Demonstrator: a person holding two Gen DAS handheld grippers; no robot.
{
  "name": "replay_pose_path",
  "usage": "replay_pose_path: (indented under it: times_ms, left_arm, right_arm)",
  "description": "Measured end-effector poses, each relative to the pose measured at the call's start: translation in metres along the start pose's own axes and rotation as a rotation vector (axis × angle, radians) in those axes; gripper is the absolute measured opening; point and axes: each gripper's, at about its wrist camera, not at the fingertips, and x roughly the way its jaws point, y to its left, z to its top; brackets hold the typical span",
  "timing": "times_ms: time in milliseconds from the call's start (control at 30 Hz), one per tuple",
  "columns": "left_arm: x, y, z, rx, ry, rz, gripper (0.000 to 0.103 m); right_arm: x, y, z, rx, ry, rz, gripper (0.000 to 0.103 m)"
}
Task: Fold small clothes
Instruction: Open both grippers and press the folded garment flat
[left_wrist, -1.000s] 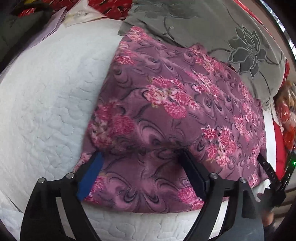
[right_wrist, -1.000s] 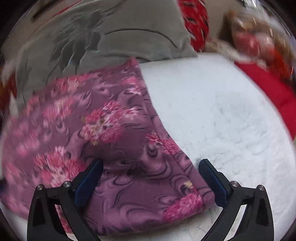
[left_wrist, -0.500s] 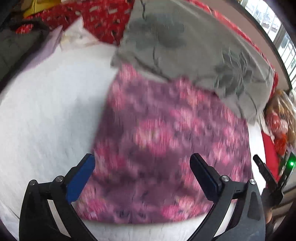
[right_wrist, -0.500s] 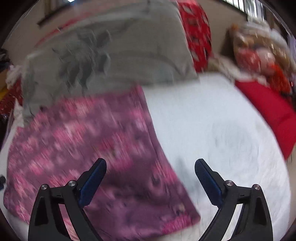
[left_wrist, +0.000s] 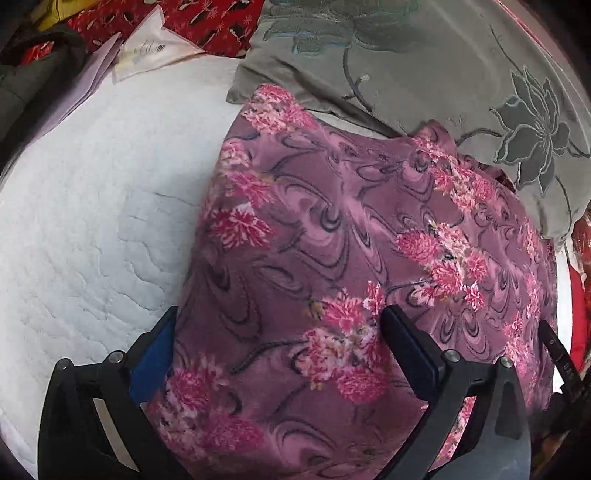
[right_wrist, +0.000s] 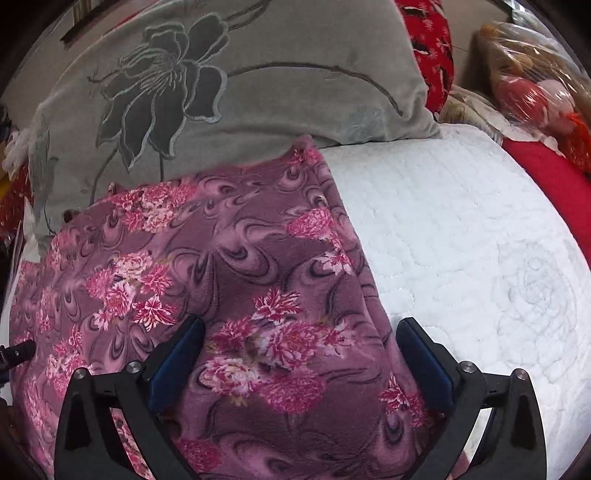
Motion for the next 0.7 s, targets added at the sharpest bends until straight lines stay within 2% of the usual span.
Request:
replay_pose_path:
  times_ms: [67, 167, 233, 367, 400, 467, 533, 700]
  left_arm:
    - [0.0, 0.0, 0.0, 0.001, 0.002, -0.004, 0.103]
    - [-0.001, 0.003, 0.001, 0.0, -0.002, 0.003, 0.103]
    - [-0.001, 0.003, 0.001, 0.001, 0.001, -0.001, 0.103]
    - [-0.003, -0.002, 0.003, 0.014, 0.023, -0.005, 0.103]
    - [-0.005, 0.0, 0.006, 0.019, 0.022, -0.01, 0.103]
    - [-0.018, 0.005, 0.009, 0.022, -0.028, -0.007, 0.103]
    - [-0.029, 0.013, 0.015, 0.005, -0.067, -0.026, 0.103]
    - [-0.039, 0.038, 0.042, -0.056, -0.068, -0.055, 0.103]
  right_arm:
    - [-0.009, 0.005, 0.006, -0.018, -0.015, -0.024, 0.093]
    - [-0.039, 0.016, 0.001, -0.063, -0.105, 0.005, 0.092]
    - [-0.046, 0.021, -0.009, -0.097, -0.119, 0.028, 0.094]
    - [-0.02, 0.032, -0.025, -0.172, 0.007, 0.006, 0.094]
    - [-0.024, 0.032, -0.025, -0.175, -0.023, 0.002, 0.094]
    - [-0.03, 0.032, -0.021, -0.153, -0.012, -0.003, 0.092]
    - [-0.044, 0.03, -0.018, -0.113, -0.043, 0.033, 0.092]
    - [-0.059, 0.021, 0.001, -0.059, -0.09, 0.068, 0.092]
